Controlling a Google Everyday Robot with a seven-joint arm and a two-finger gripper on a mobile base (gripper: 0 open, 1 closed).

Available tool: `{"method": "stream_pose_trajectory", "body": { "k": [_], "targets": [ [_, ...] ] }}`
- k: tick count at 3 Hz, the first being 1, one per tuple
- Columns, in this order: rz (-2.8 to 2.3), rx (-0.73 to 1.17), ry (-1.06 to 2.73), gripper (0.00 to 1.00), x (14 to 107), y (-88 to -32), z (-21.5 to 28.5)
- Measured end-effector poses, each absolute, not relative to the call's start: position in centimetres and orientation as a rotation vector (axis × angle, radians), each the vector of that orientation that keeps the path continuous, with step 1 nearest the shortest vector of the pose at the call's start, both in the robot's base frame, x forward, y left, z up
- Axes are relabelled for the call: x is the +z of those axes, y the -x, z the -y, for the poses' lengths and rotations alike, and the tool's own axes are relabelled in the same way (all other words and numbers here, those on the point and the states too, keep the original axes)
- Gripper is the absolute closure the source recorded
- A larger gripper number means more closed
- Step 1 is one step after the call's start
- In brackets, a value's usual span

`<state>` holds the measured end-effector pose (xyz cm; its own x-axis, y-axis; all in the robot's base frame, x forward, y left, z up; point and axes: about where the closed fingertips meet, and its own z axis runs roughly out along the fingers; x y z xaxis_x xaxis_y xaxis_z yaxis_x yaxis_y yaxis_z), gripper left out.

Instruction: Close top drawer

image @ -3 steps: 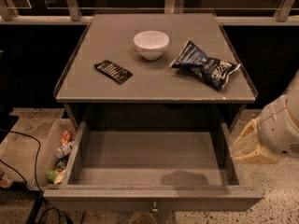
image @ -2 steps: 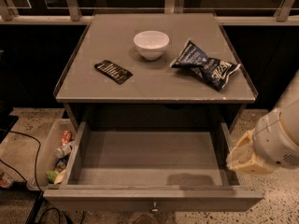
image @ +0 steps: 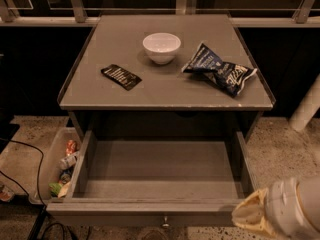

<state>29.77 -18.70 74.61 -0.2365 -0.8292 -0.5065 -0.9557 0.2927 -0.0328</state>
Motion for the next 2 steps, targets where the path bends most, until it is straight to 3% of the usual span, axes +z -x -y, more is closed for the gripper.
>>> {"method": "stream_pose_trajectory", "body": {
  "k": [2],
  "targets": [
    [-1.985,0.355,1.64,1.0,72.08,-28.33,18.27]
  ]
}}
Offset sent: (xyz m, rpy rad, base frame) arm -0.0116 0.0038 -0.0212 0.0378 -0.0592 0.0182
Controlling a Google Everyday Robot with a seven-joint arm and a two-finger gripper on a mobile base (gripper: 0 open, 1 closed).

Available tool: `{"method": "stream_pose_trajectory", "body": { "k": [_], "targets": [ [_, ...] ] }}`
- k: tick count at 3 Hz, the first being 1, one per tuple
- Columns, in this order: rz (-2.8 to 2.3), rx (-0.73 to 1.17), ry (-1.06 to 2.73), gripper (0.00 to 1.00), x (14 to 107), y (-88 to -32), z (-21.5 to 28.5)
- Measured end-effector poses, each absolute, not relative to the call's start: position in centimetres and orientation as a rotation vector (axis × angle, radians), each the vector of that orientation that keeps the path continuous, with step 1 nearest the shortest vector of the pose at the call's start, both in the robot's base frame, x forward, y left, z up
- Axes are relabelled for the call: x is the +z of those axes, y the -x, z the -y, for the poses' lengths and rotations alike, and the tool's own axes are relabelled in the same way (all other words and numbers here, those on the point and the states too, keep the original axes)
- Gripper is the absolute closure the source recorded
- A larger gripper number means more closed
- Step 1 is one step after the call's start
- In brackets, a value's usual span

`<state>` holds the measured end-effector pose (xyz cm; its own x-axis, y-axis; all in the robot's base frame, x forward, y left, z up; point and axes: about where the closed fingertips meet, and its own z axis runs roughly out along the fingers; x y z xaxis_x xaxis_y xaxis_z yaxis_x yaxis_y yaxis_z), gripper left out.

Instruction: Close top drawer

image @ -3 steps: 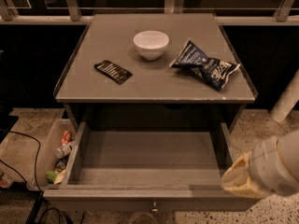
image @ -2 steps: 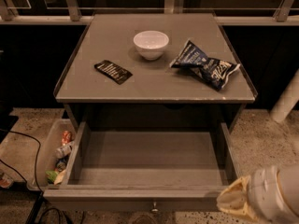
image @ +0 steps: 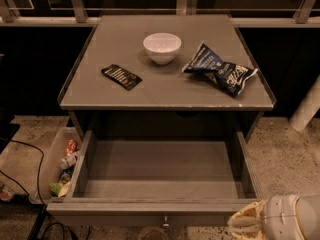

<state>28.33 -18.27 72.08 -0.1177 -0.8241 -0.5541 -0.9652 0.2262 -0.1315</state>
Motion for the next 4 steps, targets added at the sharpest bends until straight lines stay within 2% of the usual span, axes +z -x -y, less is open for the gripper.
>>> {"method": "stream_pose_trajectory", "body": {
  "k": [2,4],
  "targets": [
    [-2.004,0.363,1.637,1.0,69.7,-28.6,17.6],
    [-1.998,0.341,1.628,1.0,64.7,-31.4,16.3]
  ]
}}
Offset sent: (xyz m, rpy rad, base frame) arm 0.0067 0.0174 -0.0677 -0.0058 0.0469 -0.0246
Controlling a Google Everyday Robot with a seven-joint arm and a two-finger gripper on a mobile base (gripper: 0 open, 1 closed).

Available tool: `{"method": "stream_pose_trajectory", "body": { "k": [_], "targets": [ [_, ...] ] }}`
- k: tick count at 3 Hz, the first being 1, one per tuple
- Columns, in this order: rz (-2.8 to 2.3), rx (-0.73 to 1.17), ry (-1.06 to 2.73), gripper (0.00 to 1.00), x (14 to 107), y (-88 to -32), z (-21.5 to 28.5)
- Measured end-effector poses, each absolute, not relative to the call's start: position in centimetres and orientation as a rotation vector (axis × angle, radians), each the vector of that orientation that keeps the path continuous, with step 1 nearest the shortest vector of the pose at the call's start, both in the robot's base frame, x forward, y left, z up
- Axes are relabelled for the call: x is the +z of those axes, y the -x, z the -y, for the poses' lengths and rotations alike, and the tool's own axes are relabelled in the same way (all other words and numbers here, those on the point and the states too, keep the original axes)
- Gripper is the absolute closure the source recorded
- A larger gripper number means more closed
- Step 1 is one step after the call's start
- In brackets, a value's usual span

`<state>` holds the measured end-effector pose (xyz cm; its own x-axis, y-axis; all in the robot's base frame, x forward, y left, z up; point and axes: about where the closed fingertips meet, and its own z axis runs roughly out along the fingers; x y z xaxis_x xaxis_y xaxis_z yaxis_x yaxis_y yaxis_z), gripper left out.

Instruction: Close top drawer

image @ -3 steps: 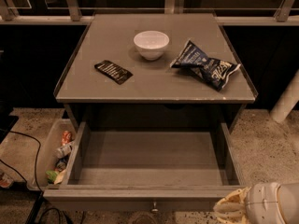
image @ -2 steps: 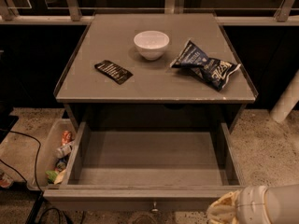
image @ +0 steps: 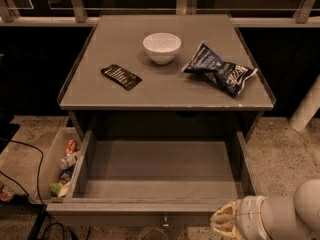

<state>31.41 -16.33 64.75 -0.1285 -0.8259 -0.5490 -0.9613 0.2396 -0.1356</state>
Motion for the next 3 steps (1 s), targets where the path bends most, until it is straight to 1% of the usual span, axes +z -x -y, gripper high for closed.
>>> {"method": "stream_pose_trajectory", "body": {
  "k": [1,3],
  "targets": [
    [-1.997,0.333,1.624,0.82,64.72,-31.61,16.38],
    [-1.997,0.333,1.624,0.36,64.72,-31.61,16.38]
  ]
}}
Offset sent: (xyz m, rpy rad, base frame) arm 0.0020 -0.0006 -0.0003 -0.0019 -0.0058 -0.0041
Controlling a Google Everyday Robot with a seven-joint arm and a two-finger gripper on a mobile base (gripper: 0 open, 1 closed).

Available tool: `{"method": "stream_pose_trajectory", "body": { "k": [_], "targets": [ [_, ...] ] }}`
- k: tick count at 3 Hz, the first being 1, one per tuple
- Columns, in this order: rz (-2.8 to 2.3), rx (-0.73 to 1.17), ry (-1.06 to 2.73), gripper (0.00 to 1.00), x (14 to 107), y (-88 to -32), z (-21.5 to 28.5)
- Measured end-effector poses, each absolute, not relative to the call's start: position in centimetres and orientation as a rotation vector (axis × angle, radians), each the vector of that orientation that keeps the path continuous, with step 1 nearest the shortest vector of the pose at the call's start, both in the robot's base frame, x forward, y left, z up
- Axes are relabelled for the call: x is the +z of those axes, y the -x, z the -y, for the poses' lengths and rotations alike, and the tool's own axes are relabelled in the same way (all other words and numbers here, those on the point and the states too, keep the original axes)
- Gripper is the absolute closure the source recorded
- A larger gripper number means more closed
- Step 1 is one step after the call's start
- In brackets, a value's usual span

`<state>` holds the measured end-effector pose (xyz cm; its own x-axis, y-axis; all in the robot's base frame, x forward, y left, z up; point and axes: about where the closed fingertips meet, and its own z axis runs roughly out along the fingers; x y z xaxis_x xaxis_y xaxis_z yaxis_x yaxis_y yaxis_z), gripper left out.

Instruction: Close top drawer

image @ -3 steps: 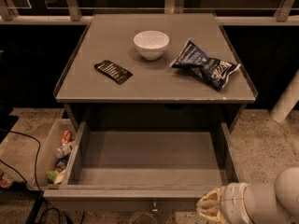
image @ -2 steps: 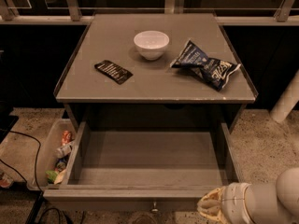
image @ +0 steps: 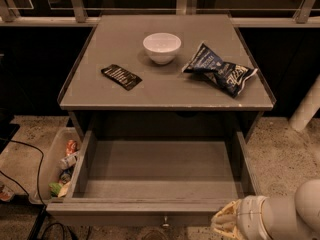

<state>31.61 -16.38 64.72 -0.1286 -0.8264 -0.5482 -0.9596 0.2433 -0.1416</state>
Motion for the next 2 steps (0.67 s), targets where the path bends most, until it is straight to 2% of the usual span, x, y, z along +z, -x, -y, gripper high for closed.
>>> {"method": "stream_pose_trajectory", "body": {
  "k": [1,2],
  "targets": [
    [-1.997,0.333,1.624,0.12,64.72,-31.61,16.38],
    [-1.98,0.322,1.628,0.0,64.85,-31.96,16.15]
  ]
}}
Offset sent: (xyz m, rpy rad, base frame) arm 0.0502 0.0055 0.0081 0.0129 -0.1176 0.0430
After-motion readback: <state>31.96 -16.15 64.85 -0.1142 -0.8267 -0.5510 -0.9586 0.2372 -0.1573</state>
